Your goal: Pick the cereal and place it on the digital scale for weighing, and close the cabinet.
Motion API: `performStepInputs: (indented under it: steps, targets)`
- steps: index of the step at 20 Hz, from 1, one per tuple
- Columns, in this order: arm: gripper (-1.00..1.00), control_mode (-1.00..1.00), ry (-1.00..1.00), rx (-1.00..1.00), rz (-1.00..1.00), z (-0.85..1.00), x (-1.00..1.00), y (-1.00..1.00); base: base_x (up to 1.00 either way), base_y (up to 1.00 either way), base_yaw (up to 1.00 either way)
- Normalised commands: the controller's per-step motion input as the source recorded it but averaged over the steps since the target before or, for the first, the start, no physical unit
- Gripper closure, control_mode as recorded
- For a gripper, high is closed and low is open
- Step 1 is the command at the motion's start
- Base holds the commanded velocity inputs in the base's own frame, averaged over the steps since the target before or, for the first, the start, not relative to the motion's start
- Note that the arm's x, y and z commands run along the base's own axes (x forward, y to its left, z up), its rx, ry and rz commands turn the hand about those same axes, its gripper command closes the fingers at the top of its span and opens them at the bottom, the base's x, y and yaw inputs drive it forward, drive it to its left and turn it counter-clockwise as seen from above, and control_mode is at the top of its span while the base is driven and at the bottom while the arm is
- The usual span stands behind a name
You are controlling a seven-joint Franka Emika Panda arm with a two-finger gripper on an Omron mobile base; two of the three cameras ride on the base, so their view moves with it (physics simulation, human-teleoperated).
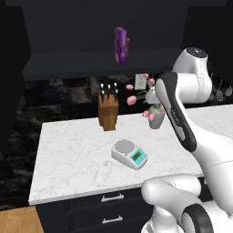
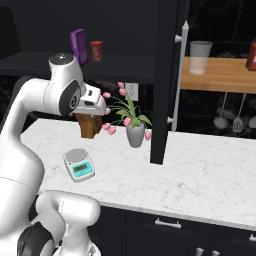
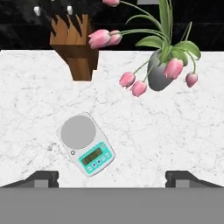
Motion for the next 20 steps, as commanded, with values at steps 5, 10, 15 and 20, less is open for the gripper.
performStepInputs:
  steps: [5, 10, 15, 20]
  targets:
    - [-1.00, -1.00, -0.23, 0.13, 0.03, 0.45, -0.05, 0.16, 0.00, 0.00, 0.00]
    - [-1.00, -1.00, -0.34, 0.17, 0.14, 0.35, -0.07, 0.14, 0.00, 0.00, 0.00]
    - [-1.00, -1.00, -0.34, 0.07, 0.08, 0.63, -0.10, 0.14, 0.00, 0.00, 0.00]
    - [-1.00, -1.00, -0.22, -0.05, -0.01, 0.60, -0.04, 0.43, 0.00, 0.00, 0.00]
